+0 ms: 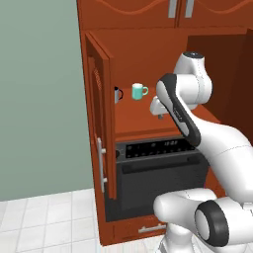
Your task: Pick the mug on the counter and place it in the cabinet with the handle facing the right, like the mugs already inside.
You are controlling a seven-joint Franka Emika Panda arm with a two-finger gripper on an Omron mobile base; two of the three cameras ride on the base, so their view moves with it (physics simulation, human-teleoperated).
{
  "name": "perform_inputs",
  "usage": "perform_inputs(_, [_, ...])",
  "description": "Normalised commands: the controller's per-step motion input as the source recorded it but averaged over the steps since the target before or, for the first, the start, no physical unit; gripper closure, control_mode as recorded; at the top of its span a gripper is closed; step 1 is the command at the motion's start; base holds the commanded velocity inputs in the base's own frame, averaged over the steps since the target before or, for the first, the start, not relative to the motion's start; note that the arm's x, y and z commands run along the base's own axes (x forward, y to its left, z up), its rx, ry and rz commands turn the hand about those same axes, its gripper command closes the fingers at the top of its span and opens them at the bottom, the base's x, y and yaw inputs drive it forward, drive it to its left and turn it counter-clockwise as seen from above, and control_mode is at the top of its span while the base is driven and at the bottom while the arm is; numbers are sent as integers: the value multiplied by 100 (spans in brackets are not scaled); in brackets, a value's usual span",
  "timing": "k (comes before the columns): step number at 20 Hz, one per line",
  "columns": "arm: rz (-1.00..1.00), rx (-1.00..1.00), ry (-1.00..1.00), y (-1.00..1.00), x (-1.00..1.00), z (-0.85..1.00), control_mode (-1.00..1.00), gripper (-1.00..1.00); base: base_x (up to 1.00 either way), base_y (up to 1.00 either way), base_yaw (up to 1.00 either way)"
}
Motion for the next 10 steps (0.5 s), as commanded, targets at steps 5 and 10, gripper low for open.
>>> perform_inputs(5, [0, 0, 0, 0, 0, 0, 100, -100, -45, 0, 0])
perform_inputs(10, [0, 0, 0, 0, 0, 0, 100, -100, -49, 0, 0])
